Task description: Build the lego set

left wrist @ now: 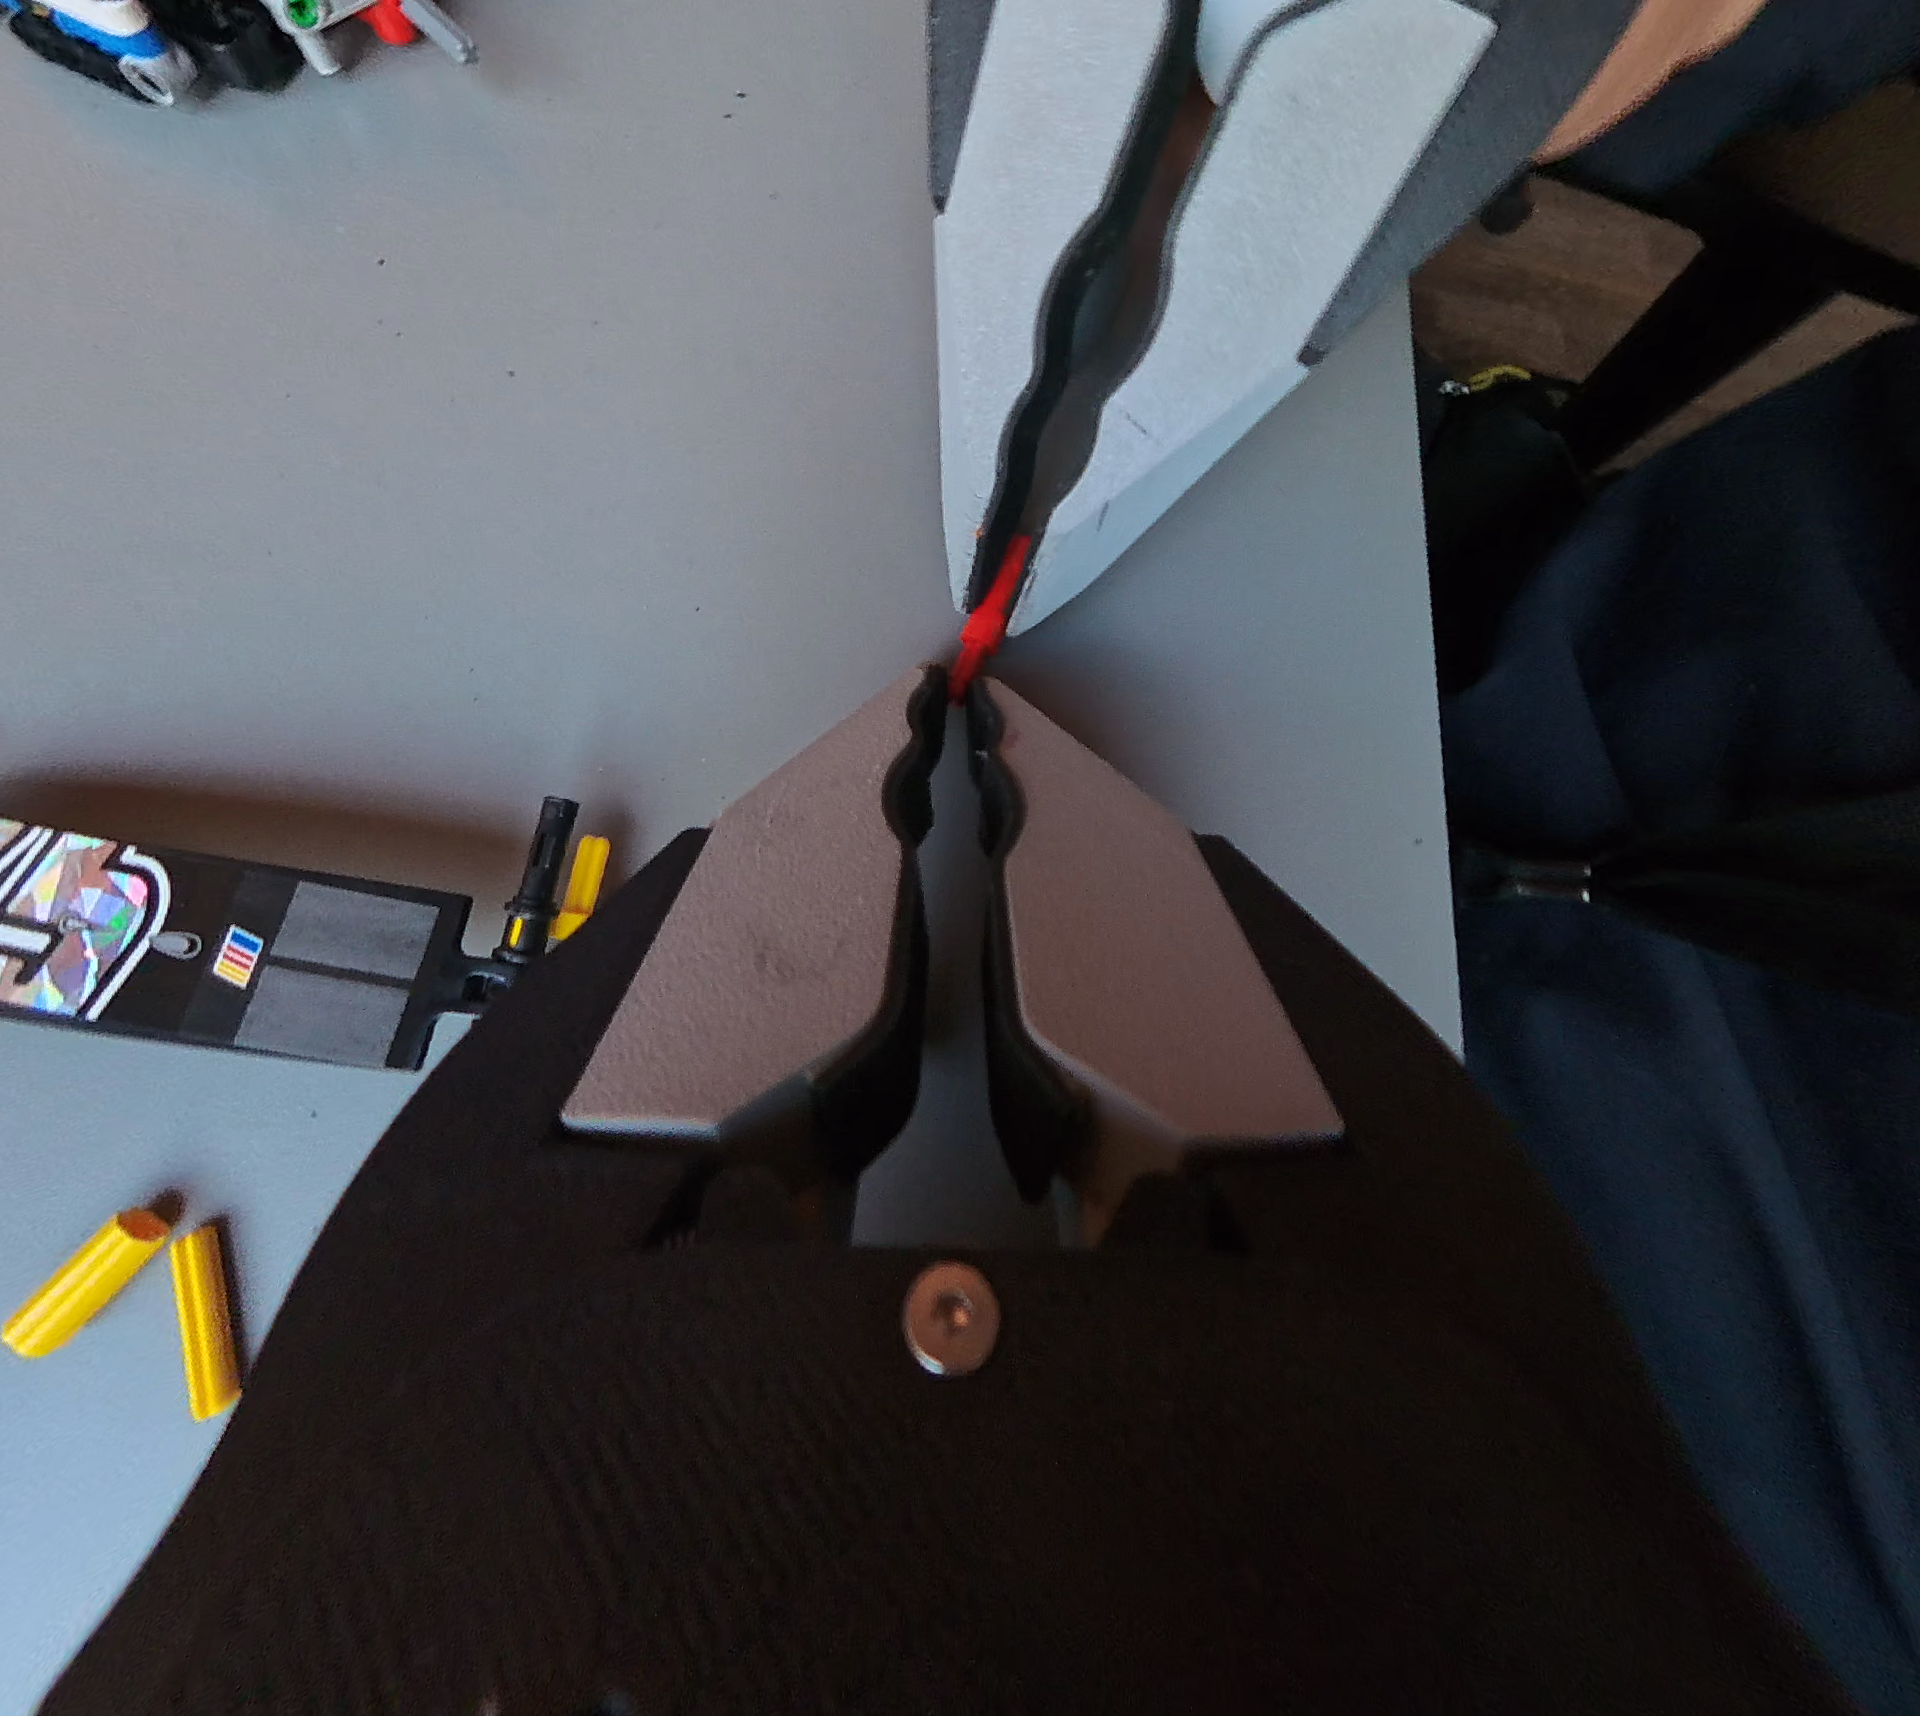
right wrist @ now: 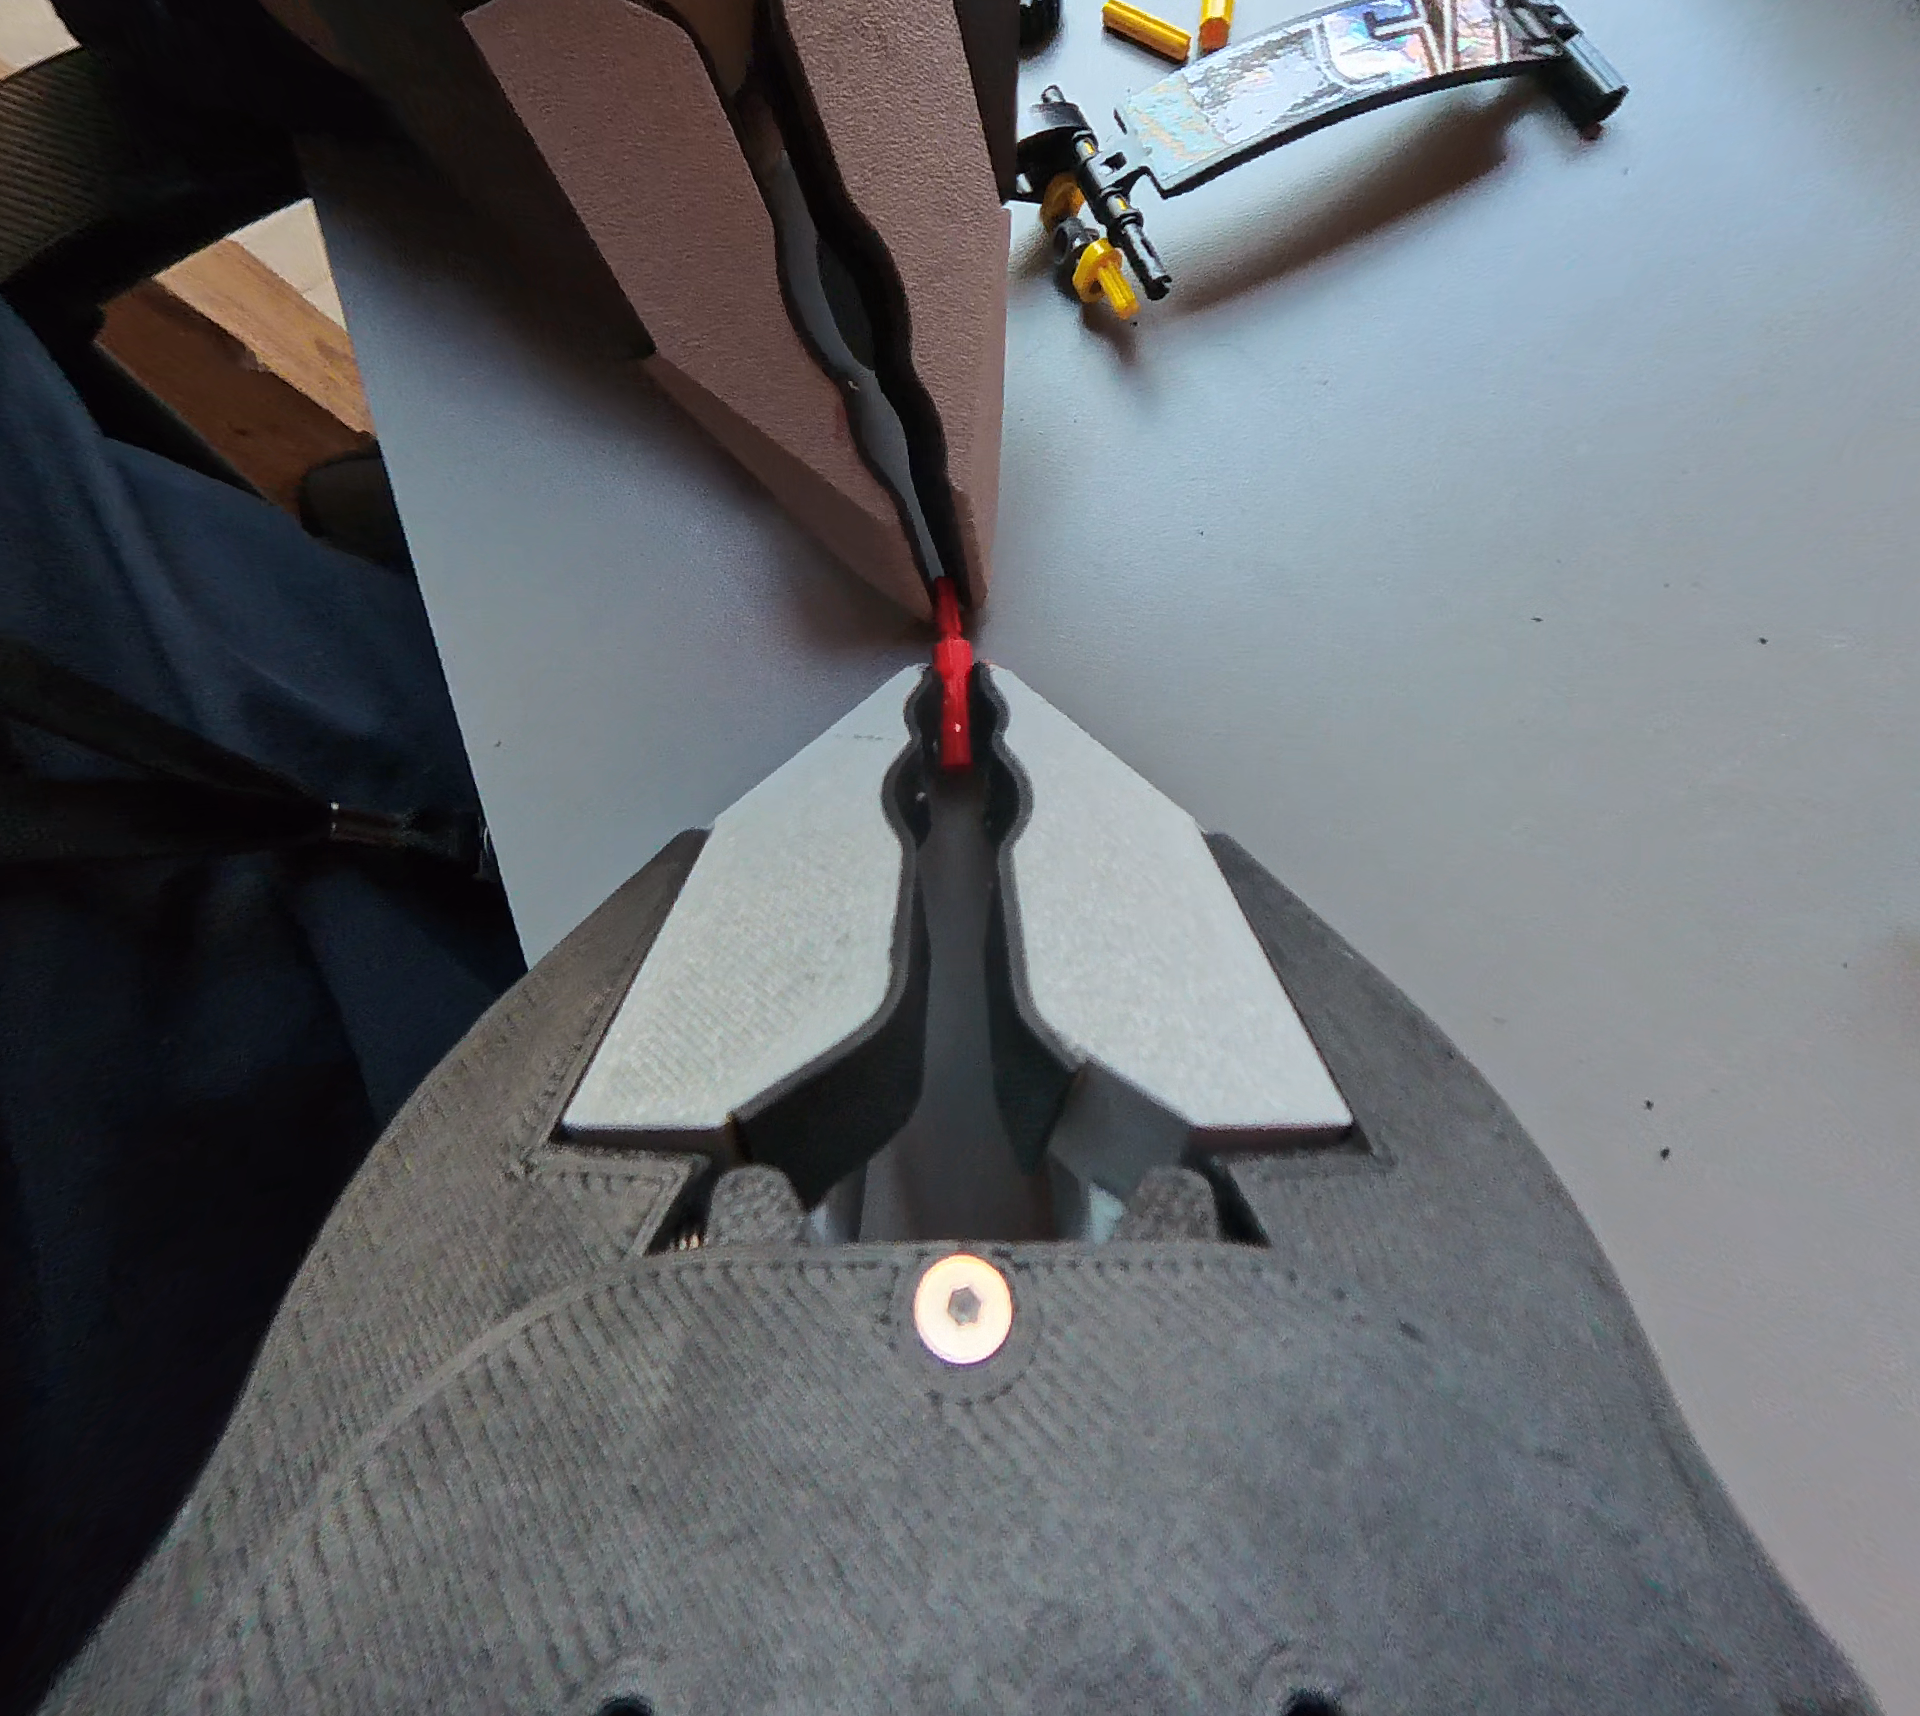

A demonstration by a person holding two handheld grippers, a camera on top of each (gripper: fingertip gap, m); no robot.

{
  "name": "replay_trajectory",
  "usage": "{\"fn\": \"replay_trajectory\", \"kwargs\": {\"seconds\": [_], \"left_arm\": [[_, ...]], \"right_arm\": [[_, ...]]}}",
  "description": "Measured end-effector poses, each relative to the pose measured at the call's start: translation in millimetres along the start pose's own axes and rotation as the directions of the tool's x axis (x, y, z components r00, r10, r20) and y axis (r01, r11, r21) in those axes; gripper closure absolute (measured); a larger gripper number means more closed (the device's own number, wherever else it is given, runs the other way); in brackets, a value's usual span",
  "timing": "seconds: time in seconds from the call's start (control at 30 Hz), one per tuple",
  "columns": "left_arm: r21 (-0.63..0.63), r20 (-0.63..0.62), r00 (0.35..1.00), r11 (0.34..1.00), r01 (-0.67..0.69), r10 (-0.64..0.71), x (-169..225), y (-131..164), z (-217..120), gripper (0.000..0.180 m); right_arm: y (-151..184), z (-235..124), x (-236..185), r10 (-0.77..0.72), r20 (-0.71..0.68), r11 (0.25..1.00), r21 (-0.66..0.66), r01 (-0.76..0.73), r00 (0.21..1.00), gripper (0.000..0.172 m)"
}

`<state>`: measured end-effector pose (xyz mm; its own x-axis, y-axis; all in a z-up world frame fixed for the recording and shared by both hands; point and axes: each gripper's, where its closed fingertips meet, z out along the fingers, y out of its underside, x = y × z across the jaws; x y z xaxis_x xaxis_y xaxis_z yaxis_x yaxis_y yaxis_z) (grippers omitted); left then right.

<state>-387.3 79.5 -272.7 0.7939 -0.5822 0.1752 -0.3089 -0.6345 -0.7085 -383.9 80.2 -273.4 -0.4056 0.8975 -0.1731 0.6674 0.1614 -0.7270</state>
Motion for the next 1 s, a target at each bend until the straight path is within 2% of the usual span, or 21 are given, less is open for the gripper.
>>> {"fn": "replay_trajectory", "kwargs": {"seconds": [0.17, 0.3, 0.53, 0.8, 1.0], "left_arm": [[0.006, 0.024, 1.000, 1.000, 0.017, -0.017, -2.6, -0.6, 0.1, 0.180], [0.001, -0.003, 0.999, 0.999, 0.032, -0.032, -1.6, -0.9, 0.1, 0.180], [-0.016, -0.071, 0.997, 1.000, -0.022, 0.021, 1.4, -0.3, 0.3, 0.180], [-0.035, -0.139, 0.988, 0.997, -0.064, 0.059, 2.7, -2.0, 2.1, 0.180], [-0.025, -0.082, 0.996, 0.999, -0.020, 0.018, -0.9, -5.7, 5.2, 0.180]], "right_arm": [[-1.6, 1.4, 3.6, -0.036, -0.074, 0.999, 0.001, 0.036, 0.997, 0.168], [-2.1, 2.1, 3.3, -0.043, -0.038, 0.999, -0.005, 0.043, 0.998, 0.168], [-2.9, 3.9, 2.6, -0.189, 0.038, 0.982, -0.019, 0.190, 0.981, 0.167], [-2.2, 3.9, 0.5, -0.318, 0.054, 0.948, -0.015, 0.319, 0.947, 0.167], [-2.8, 3.3, 5.0, -0.288, 0.034, 0.957, -0.019, 0.288, 0.957, 0.167]]}}
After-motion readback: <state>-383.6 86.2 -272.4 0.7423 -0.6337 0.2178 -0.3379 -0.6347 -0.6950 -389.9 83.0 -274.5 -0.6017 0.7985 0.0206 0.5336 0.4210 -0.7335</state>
